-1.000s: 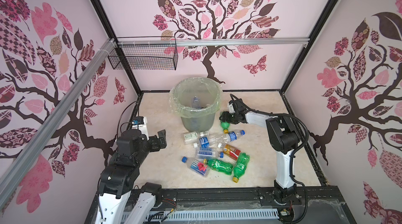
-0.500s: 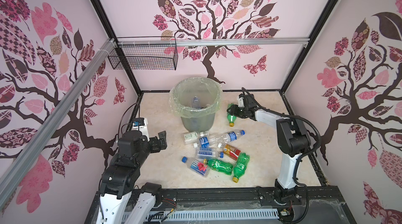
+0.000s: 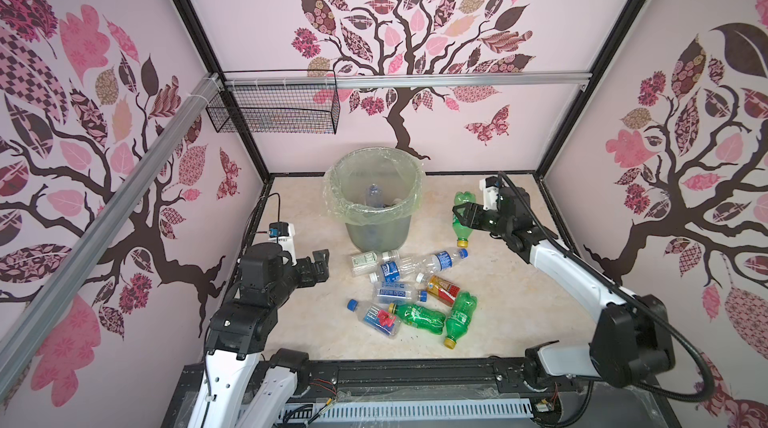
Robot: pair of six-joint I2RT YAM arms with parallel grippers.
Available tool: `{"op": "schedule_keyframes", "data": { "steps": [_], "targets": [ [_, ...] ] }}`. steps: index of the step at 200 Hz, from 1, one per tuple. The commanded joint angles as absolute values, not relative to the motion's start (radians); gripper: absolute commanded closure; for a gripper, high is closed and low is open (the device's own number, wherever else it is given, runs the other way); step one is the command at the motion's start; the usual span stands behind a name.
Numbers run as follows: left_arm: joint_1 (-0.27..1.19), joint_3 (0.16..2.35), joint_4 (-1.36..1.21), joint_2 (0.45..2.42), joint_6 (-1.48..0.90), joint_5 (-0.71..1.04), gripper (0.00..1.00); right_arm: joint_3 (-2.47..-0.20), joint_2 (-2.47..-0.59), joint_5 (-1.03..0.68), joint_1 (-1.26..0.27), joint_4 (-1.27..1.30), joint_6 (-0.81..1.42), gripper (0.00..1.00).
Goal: Throw the plastic bottles in the bin
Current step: 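Carry the green soda bottle over the bin with the right gripper and release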
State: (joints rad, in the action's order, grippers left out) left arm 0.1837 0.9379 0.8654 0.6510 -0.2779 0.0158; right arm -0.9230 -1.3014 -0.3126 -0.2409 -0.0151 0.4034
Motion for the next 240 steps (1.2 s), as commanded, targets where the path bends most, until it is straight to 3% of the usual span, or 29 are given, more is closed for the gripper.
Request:
{"op": "schedule_keyframes", "data": {
  "steps": [1, 48, 80, 124, 152, 173, 185, 240],
  "targets": [
    [0.181, 0.907, 0.812, 0.660, -0.297, 0.050, 0.02, -0.869, -1.163, -0.323, -0.242, 0.015, 0.394, 0.39],
    [0.180, 0.894, 0.790, 0.672, -0.319, 0.064, 0.02, -0.781, -1.004, -0.331, -0.242, 0.015, 0.395, 0.37],
    [0.181, 0.898, 0.800, 0.676, -0.325, 0.092, 0.03, -0.884, -1.021, -0.391, -0.260, 0.002, 0.356, 0.40],
    [0.180, 0.920, 0.822, 0.670, -0.337, 0.110, 0.03, -1.231, -1.238, -0.410, -0.395, -0.032, 0.258, 0.40],
    [0.181, 0.935, 0.832, 0.667, -0.332, 0.135, 0.03, -1.583, -1.543, -0.360, -0.479, -0.098, 0.246, 0.41],
    [0.181, 0.956, 0.847, 0.681, -0.334, 0.168, 0.02, -1.872, -1.767, -0.379, -0.503, -0.204, 0.251, 0.22],
    [0.181, 0.978, 0.870, 0.683, -0.334, 0.171, 0.02, -1.941, -1.828, -0.400, -0.506, -0.227, 0.259, 0.17],
    [0.181, 0.974, 0.905, 0.659, -0.366, 0.259, 0.02, -1.726, -1.661, -0.388, -0.507, -0.140, 0.215, 0.09]
  ]
}}
